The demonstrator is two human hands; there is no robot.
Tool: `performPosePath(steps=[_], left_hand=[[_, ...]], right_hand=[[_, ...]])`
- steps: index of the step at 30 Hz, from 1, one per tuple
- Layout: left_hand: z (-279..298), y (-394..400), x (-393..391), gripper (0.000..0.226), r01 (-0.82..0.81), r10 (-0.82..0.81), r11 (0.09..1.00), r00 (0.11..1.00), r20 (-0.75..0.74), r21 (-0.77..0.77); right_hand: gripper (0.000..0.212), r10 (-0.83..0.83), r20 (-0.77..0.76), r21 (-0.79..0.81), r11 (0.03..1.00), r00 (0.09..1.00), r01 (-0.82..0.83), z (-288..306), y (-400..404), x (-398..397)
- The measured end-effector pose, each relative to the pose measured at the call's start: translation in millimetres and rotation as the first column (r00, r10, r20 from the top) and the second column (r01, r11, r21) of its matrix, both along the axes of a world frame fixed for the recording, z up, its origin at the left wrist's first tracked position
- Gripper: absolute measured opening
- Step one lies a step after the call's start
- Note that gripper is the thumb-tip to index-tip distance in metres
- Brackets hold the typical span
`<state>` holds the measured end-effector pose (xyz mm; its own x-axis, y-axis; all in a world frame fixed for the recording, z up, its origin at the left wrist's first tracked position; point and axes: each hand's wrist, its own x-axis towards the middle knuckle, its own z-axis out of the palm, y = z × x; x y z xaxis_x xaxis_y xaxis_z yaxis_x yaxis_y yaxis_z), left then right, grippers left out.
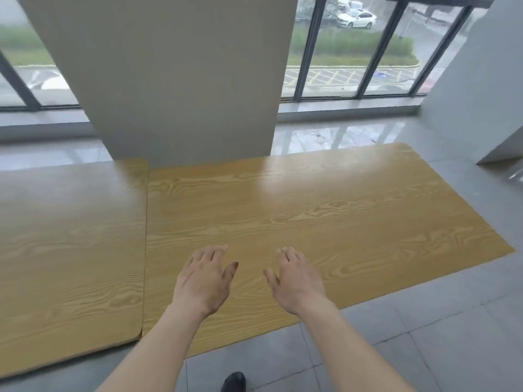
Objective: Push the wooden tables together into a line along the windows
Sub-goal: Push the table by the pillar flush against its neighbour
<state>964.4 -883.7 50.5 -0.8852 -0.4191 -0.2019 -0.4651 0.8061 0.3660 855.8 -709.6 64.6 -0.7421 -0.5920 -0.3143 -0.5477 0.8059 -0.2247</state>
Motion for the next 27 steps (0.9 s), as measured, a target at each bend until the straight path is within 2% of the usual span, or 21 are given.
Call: performPosePath(steps=[5, 16, 20, 27], left_hand=[[-36, -9, 35, 0.06, -0.18, 0.178, 0.983, 0.983, -0.038, -0.046], [-161, 6, 45, 0.062, -0.213, 0.184, 0.964, 0.966, -0.184, -0.157], [-180, 6, 47, 0.061, -0.242, 0.215, 0.961, 0.958, -0.189, -0.135], [-175, 4, 44, 0.058, -0.275, 0.25, 0.955, 0.947, -0.201, -0.11]], right_hand=[[0.067, 0.156, -0.091, -0.063, 0.985, 0.984, -0.162, -43, -35, 9], [0.071, 0.231, -0.26, -0.172, 0.944, 0.938, -0.28, -177, -46, 20], [0.069, 0.2, -0.283, -0.231, 0.935, 0.938, -0.269, -194, -45, 21], [0.068, 0.176, -0.29, -0.258, 0.932, 0.941, -0.254, -196, -48, 19]])
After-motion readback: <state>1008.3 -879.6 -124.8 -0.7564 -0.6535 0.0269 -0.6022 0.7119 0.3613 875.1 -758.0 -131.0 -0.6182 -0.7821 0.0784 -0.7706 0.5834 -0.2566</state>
